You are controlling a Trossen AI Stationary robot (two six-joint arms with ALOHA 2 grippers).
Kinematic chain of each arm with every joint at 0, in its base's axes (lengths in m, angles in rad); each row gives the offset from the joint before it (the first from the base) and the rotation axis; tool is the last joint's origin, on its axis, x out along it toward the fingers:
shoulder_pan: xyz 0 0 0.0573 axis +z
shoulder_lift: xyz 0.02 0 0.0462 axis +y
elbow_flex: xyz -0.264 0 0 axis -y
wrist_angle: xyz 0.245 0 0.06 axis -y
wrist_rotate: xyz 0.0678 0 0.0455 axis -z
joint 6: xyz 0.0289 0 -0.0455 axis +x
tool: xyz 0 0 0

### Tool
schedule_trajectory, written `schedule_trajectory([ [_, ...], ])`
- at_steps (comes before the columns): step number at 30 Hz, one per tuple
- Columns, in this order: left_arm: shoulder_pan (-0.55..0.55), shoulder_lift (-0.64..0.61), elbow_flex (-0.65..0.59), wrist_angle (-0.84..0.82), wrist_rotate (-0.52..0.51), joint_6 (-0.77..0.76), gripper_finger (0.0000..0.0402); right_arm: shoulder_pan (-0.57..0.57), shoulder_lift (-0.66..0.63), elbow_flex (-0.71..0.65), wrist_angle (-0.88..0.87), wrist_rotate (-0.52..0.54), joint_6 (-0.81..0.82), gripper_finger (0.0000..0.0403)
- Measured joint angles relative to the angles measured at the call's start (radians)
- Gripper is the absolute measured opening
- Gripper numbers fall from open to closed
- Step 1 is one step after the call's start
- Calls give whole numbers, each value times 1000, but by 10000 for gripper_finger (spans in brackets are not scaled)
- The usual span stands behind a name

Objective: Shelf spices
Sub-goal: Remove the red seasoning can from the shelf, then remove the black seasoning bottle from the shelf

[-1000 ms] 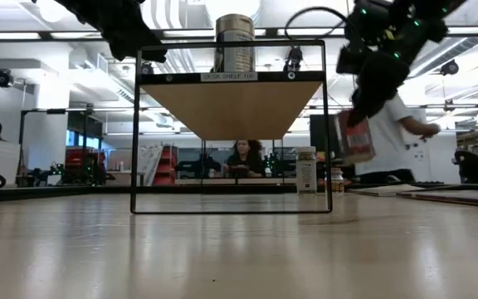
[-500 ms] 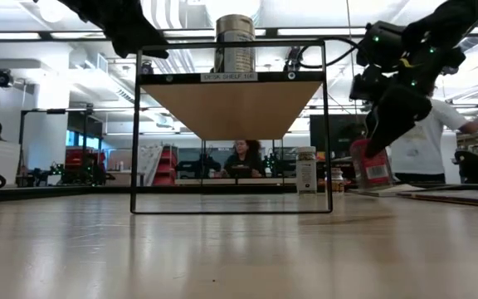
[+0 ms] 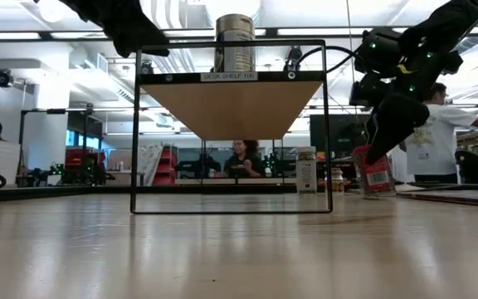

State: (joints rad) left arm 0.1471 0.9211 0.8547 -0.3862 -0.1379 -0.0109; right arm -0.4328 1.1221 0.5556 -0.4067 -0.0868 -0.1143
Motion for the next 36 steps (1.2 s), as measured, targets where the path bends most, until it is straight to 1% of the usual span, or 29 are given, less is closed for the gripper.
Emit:
schedule_trajectory([
  [5,0,0,0,-3,0,1,182,0,-1,7,-18,-2,0,335],
  [12,0,0,0,-6,0,-1,179,0,-2,81,-91,-1,-15,342],
  [17,0,0,0,-6,0,-6,185,0,-8,161,-146,-1,-35,343],
  [23,0,0,0,-11,0,-6,187,0,-40,280,-141,-1,-57,343],
  [27,0,0,0,-27,0,11,184,0,-47,366,-96,-52,-64,343],
  [31,0,-3,0,-22,0,45,178,0,-19,444,-31,-84,-83,343],
  [36,0,-6,0,-7,0,64,172,0,76,555,-22,-127,-108,343],
])
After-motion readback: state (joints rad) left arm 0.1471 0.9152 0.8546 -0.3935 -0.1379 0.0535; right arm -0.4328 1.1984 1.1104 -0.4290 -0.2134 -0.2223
